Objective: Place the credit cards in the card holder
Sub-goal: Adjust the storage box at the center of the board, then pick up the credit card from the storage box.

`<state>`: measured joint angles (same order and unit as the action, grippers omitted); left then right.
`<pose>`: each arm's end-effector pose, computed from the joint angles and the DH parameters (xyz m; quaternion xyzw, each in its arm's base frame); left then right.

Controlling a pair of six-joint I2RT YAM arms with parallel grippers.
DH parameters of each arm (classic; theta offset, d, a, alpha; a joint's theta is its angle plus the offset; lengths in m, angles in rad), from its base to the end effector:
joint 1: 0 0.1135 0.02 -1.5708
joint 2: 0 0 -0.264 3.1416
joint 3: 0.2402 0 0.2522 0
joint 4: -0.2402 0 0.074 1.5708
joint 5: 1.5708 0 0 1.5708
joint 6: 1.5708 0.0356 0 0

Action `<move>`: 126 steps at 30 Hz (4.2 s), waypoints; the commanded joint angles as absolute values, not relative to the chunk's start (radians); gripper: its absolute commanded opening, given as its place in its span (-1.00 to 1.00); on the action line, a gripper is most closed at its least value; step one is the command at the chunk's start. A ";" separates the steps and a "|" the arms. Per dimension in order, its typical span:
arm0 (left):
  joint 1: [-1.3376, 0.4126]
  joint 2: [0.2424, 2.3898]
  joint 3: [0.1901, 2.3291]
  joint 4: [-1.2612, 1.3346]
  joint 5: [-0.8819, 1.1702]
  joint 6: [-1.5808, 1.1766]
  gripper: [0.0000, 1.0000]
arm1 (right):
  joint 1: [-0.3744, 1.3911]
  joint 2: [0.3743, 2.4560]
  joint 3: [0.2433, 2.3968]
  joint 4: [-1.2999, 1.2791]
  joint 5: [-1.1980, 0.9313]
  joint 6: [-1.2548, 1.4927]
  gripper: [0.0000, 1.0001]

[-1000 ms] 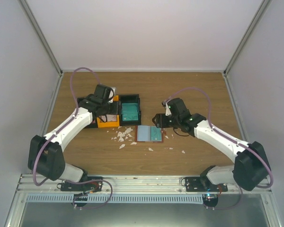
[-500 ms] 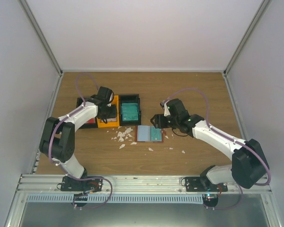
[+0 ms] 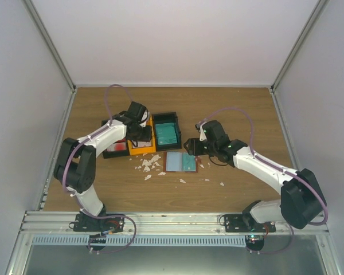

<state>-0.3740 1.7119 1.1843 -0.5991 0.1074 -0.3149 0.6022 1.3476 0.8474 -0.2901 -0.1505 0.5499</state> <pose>0.3207 -0.1300 0.2046 0.0406 0.9733 -0.1235 0.1893 0.2295 0.1642 0.2285 -0.0527 0.9211 0.2649 0.2803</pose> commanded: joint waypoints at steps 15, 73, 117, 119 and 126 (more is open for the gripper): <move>-0.401 1.849 1.380 -0.703 0.155 0.197 -0.21 | 0.557 1.444 0.922 -0.334 -0.129 0.465 0.28; -0.438 1.919 1.388 -0.823 0.152 0.242 -0.35 | 0.554 1.760 1.120 -0.376 -0.103 0.436 0.27; -0.556 1.752 1.279 -0.841 0.082 0.173 0.14 | 0.536 1.813 1.176 -0.385 -0.070 0.454 0.24; -0.557 1.772 1.269 -0.839 0.094 0.176 0.10 | 0.536 1.810 1.173 -0.386 -0.070 0.454 0.24; -0.557 1.798 1.266 -0.823 0.051 0.177 -0.34 | 0.536 1.808 1.167 -0.383 -0.068 0.452 0.24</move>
<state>-0.5499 1.7878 1.2667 -0.8532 0.0814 0.1684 0.5453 1.8217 1.1671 -0.3889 -0.0692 0.4530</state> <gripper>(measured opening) 0.390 0.620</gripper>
